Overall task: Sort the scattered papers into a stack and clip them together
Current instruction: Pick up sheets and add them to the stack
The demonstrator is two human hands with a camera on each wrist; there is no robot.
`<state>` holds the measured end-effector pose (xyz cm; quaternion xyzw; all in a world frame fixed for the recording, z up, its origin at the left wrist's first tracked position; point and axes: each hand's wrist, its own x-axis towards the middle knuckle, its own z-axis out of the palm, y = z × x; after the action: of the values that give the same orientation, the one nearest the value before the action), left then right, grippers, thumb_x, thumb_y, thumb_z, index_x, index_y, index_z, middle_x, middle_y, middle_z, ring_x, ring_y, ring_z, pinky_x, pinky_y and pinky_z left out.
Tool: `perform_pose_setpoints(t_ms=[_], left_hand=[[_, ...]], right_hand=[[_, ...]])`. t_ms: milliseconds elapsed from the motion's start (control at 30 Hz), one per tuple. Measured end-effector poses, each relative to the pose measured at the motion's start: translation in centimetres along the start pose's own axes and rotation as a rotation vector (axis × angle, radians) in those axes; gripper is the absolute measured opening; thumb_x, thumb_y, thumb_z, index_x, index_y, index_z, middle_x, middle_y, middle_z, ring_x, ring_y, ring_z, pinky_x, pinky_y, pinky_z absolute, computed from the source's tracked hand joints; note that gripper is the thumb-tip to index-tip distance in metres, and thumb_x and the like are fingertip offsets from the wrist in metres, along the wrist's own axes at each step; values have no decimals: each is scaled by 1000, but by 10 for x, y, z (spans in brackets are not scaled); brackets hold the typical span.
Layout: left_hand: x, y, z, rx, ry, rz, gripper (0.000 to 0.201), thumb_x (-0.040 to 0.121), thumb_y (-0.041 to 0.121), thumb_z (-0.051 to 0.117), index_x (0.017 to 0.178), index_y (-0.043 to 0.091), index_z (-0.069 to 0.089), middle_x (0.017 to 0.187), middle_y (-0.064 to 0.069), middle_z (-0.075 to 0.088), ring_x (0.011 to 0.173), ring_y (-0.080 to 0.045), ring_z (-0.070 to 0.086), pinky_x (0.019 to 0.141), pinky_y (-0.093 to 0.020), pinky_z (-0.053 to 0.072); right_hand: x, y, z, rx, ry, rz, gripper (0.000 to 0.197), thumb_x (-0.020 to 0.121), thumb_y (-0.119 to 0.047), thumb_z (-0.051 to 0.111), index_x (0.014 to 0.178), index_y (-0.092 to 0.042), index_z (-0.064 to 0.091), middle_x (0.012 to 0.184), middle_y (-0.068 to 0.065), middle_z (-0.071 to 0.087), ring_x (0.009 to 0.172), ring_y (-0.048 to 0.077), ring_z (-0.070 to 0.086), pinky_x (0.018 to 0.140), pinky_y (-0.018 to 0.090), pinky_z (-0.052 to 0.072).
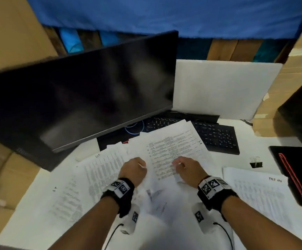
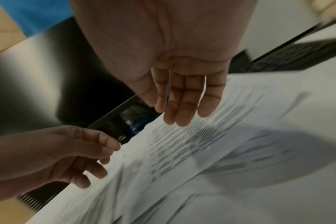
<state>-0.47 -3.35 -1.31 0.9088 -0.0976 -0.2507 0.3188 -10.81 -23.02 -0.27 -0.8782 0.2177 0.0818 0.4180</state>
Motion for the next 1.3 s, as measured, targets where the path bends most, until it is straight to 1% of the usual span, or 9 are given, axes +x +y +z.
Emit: perform_pose_setpoints(t_ms=[133, 267, 400, 533, 667, 833, 967, 1133, 1300], left_hand=[[9, -89, -71, 2, 196, -172, 30, 82, 12, 63, 111, 18, 60, 110, -9, 56, 95, -25, 58, 81, -30, 48], [20, -148, -117, 170, 325, -253, 61, 81, 15, 60, 140, 19, 43, 141, -11, 40, 129, -35, 42, 105, -44, 40], [37, -177, -136, 286, 214, -170, 70, 83, 17, 55, 149, 25, 32, 153, -3, 36, 137, -28, 37, 110, -45, 36], [38, -182, -136, 347, 292, -30, 53, 83, 13, 52, 133, 30, 54, 133, 3, 59, 123, -23, 51, 105, -39, 36], [22, -182, -128, 57, 424, 166, 23, 82, 7, 58, 85, 27, 70, 91, 7, 68, 88, -16, 61, 82, -26, 45], [-4, -184, -111, -360, 457, 217, 32, 80, -6, 56, 70, 25, 59, 78, 9, 63, 79, -6, 59, 69, -13, 45], [-15, -190, -100, -476, 446, 227, 34, 77, -7, 54, 71, 27, 59, 78, 6, 63, 79, -10, 59, 68, -18, 46], [-22, -194, -111, -753, 428, 172, 28, 75, 31, 41, 84, 23, 67, 91, 2, 68, 94, -19, 62, 85, -28, 49], [-13, -229, -142, -195, 628, -253, 36, 84, 25, 53, 118, 18, 64, 121, -8, 58, 118, -31, 51, 101, -42, 41]], right_hand=[[5, -45, 63, -111, -341, -95, 29, 92, -23, 49, 118, -27, 61, 101, -3, 67, 66, -1, 53, 63, 12, 42], [-2, -64, 116, -389, -616, -237, 48, 94, -32, 45, 140, -43, 36, 75, -21, 44, 69, 2, 49, 86, 27, 49], [2, -65, 133, -490, -599, -231, 52, 92, -36, 42, 141, -49, 32, 106, -5, 52, 93, 13, 52, 101, 29, 41], [4, -70, 135, -528, -610, -231, 48, 94, -40, 43, 140, -50, 33, 103, -7, 55, 94, 10, 53, 96, 23, 40], [4, -78, 136, -454, -561, -192, 46, 92, -42, 50, 138, -45, 42, 87, -13, 57, 81, 4, 56, 84, 18, 46], [20, -90, 132, -95, -17, -58, 74, 84, -24, 70, 145, -30, 27, 132, -8, 40, 121, 13, 45, 105, 41, 43], [42, -106, 129, 20, -24, -19, 42, 82, -4, 68, 111, -33, 61, 105, 0, 50, 100, 23, 55, 80, 28, 54], [46, -114, 125, 92, -57, -20, 24, 90, -7, 59, 76, -27, 62, 68, -4, 53, 61, 13, 48, 50, 14, 35], [53, -104, 134, 166, -24, -8, 25, 71, -13, 45, 59, -27, 62, 68, 0, 60, 70, 24, 57, 65, 32, 45]])
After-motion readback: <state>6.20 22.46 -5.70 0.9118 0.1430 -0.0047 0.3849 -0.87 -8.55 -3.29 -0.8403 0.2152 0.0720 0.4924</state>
